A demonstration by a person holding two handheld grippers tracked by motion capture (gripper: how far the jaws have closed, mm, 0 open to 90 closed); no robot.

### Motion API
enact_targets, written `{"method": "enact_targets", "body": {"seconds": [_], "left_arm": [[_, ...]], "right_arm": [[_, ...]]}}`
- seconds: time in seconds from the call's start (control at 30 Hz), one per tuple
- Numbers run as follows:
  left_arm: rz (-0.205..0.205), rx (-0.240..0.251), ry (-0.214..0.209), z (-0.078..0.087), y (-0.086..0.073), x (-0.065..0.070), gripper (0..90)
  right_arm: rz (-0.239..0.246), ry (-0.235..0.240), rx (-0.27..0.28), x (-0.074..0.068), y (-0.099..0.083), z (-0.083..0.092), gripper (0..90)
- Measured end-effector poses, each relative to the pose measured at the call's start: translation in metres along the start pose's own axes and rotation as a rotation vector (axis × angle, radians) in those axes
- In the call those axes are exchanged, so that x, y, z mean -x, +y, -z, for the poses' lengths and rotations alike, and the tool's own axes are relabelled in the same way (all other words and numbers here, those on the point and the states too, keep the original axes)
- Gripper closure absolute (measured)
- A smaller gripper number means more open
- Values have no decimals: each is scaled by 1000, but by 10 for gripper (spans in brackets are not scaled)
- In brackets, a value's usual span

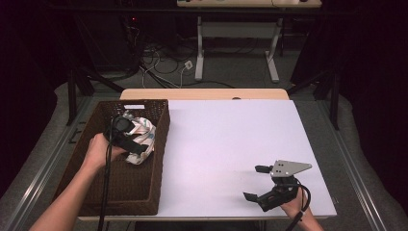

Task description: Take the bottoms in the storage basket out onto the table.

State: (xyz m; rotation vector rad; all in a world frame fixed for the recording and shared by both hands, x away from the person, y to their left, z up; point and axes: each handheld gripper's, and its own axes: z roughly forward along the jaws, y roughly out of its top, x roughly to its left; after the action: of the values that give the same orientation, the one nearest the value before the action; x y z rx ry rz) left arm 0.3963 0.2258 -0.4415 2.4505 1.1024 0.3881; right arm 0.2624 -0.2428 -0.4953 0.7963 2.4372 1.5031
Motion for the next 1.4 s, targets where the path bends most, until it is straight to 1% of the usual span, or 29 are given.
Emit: {"method": "enact_targets", "body": {"seconds": [0.1,0.17,0.2,0.23,0.27,0.3,0.33,0.37,0.4,0.43,0.53,0.6,0.63,0.67,0.8,0.83,0.9,1.03,1.13,1.27,1.4], "left_arm": [[-5,2,-6,-5,1,-2,0],[-10,0,3,-9,1,-3,0],[-12,-3,1,-10,1,-4,0],[-16,10,-4,-12,0,-5,0],[-7,18,-13,-14,0,-7,0],[-13,24,-16,-15,0,-8,0],[-18,29,-6,-17,0,-9,0],[-25,20,-7,-19,0,-9,0],[-31,22,-4,-20,0,-10,0],[-24,22,-2,-22,0,-9,0],[-37,7,-5,-27,1,-9,0],[-32,4,-7,-30,2,-9,0],[-41,4,-4,-32,2,-9,0],[-33,2,-6,-33,2,-9,0],[-45,-16,-5,-39,2,-9,0],[-50,-19,3,-41,2,-9,0],[-45,-28,5,-44,1,-10,0],[-57,-44,24,-51,1,-10,0],[-55,-51,29,-56,0,-10,6],[-64,-66,36,-60,-1,-10,22],[-56,-79,46,-64,-2,-12,52]], "right_arm": [[1,0,0,0,0,0,0],[-1,-2,0,0,0,0,0],[1,-3,0,1,0,0,0],[1,-2,0,1,0,0,0],[1,-2,0,1,0,0,0],[-2,-1,1,1,0,0,0],[-1,0,2,1,0,0,0],[0,0,3,1,0,0,0],[-1,2,4,1,0,1,0],[-2,3,4,1,0,1,0],[-4,1,4,1,0,0,0],[-3,1,4,1,0,0,0],[-3,1,4,1,0,0,0],[0,1,5,1,0,0,0],[0,1,4,1,1,0,0],[0,1,5,1,0,0,0],[0,2,4,1,0,0,0],[-1,1,4,1,1,0,0],[-1,3,7,1,0,0,0],[-2,3,6,1,0,0,0],[-2,4,5,1,0,1,0]]}}
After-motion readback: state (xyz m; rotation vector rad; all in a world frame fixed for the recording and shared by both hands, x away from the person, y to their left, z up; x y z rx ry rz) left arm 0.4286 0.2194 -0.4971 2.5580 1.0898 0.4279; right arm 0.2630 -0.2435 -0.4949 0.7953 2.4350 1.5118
